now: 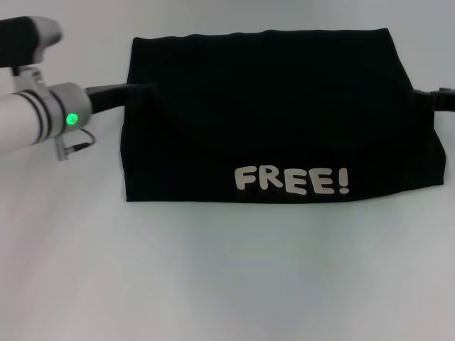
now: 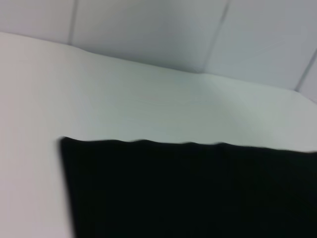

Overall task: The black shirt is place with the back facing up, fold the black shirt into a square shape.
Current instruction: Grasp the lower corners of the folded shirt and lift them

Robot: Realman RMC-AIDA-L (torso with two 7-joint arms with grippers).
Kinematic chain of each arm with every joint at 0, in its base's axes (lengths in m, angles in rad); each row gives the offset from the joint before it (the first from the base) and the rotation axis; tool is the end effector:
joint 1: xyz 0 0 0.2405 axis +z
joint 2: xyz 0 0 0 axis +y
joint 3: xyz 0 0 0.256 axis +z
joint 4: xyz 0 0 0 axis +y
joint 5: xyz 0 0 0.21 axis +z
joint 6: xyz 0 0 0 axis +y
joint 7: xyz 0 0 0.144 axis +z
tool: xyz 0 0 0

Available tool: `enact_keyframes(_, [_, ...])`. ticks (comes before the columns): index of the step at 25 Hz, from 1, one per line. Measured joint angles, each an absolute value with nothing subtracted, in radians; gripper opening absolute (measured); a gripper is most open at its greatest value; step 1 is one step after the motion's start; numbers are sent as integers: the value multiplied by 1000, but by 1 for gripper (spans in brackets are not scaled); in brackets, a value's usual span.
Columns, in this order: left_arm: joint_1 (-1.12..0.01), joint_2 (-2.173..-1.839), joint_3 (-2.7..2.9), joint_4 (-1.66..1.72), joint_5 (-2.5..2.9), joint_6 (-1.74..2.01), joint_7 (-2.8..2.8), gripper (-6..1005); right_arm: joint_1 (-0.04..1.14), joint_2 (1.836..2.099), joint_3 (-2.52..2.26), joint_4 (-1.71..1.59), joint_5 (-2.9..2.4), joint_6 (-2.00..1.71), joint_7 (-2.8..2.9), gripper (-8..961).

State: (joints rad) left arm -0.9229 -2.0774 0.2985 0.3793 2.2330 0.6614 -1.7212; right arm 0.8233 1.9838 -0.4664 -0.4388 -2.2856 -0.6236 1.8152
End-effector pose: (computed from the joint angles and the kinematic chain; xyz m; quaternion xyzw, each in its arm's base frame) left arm -0.2483 0.4724 0.0006 -0.7741 -0.4465 -0.2010 0.4013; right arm 0.3012 0.4672 0.0562 -0.7654 0.4310 0.1195 0.4627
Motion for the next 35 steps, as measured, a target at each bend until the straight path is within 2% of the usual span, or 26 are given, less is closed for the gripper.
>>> enact_keyframes(2, [-899, -2076, 300, 416, 2231, 674, -1757, 613, 821, 1982, -464, -460, -2286, -666, 1822, 556])
enact_keyframes(8, [-811, -2079, 302, 526, 2215, 872, -1853, 838, 775, 1943, -456, -548, -2281, -971, 1925, 689])
enact_keyframes(10, [-749, -2076, 322, 550, 2203, 1056, -1853, 908, 750, 1935, -455, -572, -2264, -1069, 1942, 734])
enact_keyframes(15, [-680, -2099, 406, 567, 2237, 1118, -1852, 905, 696, 1922, -454, -593, -2191, -1193, 1949, 827])
enact_keyframes(19, [-659, -2113, 440, 574, 2272, 1111, -1853, 903, 686, 1919, -456, -593, -2171, -1178, 1962, 827])
enact_keyframes(35, [-660, -2116, 472, 553, 2306, 1034, -1846, 895, 692, 1916, -465, -588, -2175, -1147, 1976, 823])
